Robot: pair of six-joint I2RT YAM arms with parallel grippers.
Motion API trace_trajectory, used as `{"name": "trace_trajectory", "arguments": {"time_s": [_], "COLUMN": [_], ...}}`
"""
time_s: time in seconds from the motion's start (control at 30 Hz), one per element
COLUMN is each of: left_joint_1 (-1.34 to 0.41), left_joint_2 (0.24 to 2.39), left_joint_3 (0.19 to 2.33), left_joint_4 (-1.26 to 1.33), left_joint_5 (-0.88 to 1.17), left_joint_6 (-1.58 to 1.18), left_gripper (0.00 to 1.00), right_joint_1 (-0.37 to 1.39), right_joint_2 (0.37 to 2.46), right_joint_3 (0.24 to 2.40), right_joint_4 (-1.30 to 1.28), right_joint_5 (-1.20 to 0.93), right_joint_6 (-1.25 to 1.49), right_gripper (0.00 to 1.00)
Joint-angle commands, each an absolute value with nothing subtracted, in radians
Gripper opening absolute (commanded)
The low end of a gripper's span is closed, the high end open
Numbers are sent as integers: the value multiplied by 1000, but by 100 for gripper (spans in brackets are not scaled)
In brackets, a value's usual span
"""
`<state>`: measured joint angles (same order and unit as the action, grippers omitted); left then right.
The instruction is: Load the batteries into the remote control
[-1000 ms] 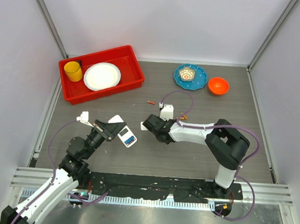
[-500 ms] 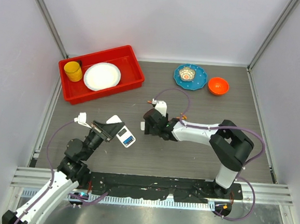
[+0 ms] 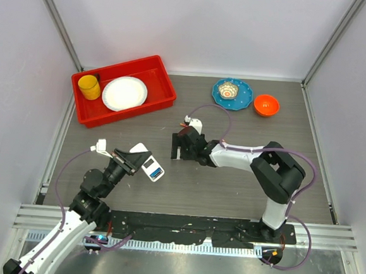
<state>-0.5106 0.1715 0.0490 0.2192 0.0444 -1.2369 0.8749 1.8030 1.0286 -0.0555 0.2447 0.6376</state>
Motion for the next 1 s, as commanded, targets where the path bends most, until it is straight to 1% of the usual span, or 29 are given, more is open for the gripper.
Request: {"name": "trace_trajectory", "arguments": {"time_s": [0.0, 0.23, 0.27, 0.43, 0.47, 0.53, 0.57, 0.67, 0.77, 0.97], "left_joint_1": [-512, -514, -512, -512, -514, -512, -512, -512, -512, -512], "left_joint_2": [195, 183, 181, 175, 173, 166, 164, 158, 156, 164], "left_joint_3": [75, 74, 74, 78, 78, 81, 81, 83, 84, 81], "left_joint_4": [275, 264, 262, 252, 250, 244, 241, 236, 236, 242], "left_joint_5": [32, 26, 28, 28, 29, 26, 26, 26, 28, 29], "left_joint_6": [-1223, -1220, -1220, -1215, -1213, -1212, -1212, -1212, -1212, -1216], "left_gripper": [0, 0, 0, 0, 0, 0, 0, 0, 0, 0], "right_joint_1": [890, 926, 936, 980, 982, 983, 982, 980, 980, 965], "right_joint_2": [1856, 1914, 1924, 2022, 2031, 2042, 2042, 2040, 2016, 1921], "right_joint_3": [1112, 1186, 1202, 1321, 1328, 1322, 1309, 1283, 1237, 1091], "right_joint_4": [-46, -141, -161, -334, -347, -360, -364, -371, -370, -347], "right_joint_5": [222, 288, 326, 468, 475, 498, 505, 522, 531, 538], "right_joint_6": [617, 588, 575, 554, 555, 568, 569, 575, 583, 597], "right_gripper": [89, 89, 88, 83, 80, 76, 72, 63, 58, 53]}}
